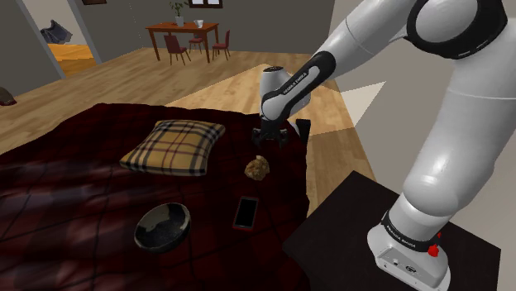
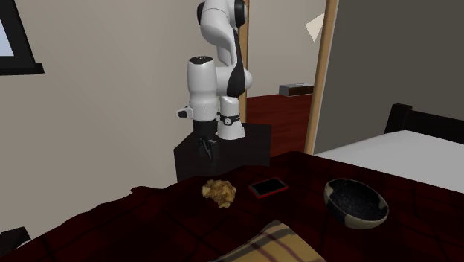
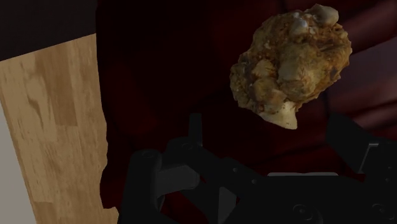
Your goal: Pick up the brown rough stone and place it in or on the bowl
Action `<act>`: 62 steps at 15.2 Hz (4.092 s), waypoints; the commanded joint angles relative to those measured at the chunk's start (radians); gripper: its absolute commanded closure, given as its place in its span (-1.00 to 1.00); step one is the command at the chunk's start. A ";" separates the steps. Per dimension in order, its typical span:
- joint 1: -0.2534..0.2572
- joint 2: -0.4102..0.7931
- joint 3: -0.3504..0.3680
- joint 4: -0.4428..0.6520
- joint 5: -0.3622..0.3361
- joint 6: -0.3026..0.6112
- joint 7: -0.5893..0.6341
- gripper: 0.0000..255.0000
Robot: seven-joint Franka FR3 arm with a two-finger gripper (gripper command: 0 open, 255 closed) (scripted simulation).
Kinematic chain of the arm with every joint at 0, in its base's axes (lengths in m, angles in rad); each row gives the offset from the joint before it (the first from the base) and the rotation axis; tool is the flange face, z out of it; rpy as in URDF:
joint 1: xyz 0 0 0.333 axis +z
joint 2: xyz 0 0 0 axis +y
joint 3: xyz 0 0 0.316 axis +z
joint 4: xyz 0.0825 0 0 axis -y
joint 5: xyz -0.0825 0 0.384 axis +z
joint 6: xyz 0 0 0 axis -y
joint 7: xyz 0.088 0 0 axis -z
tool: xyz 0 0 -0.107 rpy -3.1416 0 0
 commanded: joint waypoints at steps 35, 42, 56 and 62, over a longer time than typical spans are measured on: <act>-0.100 0.290 -0.036 0.390 0.244 -0.339 0.216 -1.00; -0.089 0.336 -0.030 0.348 0.247 -0.249 0.214 -1.00; -0.093 0.318 -0.029 0.334 0.249 -0.254 0.211 1.00; -0.093 0.316 -0.026 0.347 0.246 -0.268 0.218 1.00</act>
